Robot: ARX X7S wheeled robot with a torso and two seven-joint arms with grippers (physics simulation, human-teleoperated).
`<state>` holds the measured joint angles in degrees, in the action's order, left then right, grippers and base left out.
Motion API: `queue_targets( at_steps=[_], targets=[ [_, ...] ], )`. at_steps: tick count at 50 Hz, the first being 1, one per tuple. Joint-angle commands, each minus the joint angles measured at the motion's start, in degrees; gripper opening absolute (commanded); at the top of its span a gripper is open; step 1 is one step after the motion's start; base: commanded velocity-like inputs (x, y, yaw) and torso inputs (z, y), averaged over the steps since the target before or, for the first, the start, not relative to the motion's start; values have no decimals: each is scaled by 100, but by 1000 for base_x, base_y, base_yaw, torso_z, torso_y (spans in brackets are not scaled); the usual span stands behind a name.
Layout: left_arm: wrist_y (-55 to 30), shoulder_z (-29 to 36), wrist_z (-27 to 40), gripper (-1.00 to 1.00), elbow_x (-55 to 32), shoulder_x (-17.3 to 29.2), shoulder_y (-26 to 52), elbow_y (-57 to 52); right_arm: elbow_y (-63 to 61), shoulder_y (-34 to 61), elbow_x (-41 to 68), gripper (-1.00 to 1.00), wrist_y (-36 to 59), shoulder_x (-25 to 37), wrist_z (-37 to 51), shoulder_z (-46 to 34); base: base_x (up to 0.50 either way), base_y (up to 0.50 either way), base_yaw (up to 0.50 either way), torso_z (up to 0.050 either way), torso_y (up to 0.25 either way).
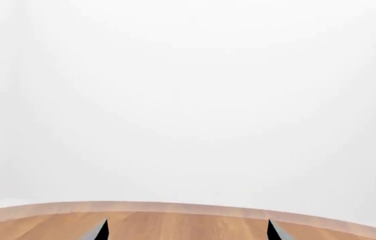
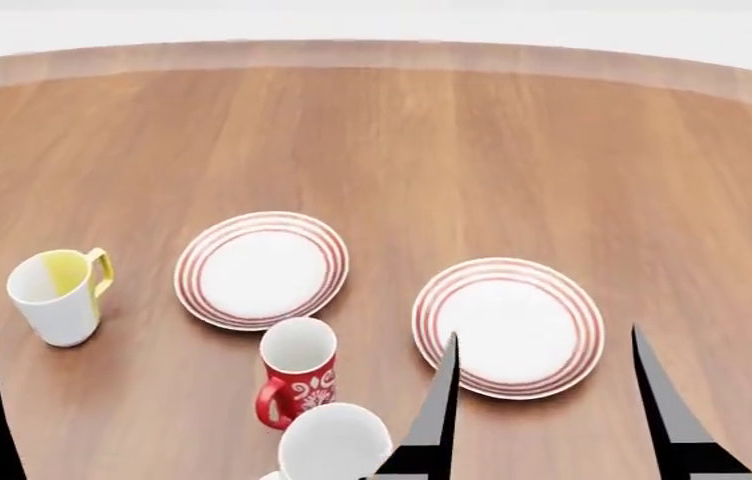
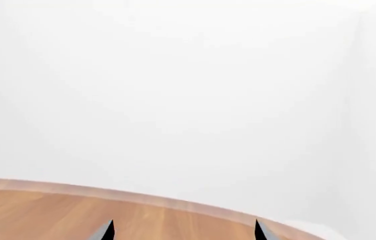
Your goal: Put the white mug on the left plate.
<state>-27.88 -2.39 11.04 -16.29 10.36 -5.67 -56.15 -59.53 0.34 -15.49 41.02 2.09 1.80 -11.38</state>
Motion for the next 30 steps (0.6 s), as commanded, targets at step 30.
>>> queue_targets(
  at_steps=[30],
  targets=[
    [186,106,217,100,-160,223,-50,44,-45,51,-470,100,217,-195,-344,-80,500,0,0,0,1]
  ],
)
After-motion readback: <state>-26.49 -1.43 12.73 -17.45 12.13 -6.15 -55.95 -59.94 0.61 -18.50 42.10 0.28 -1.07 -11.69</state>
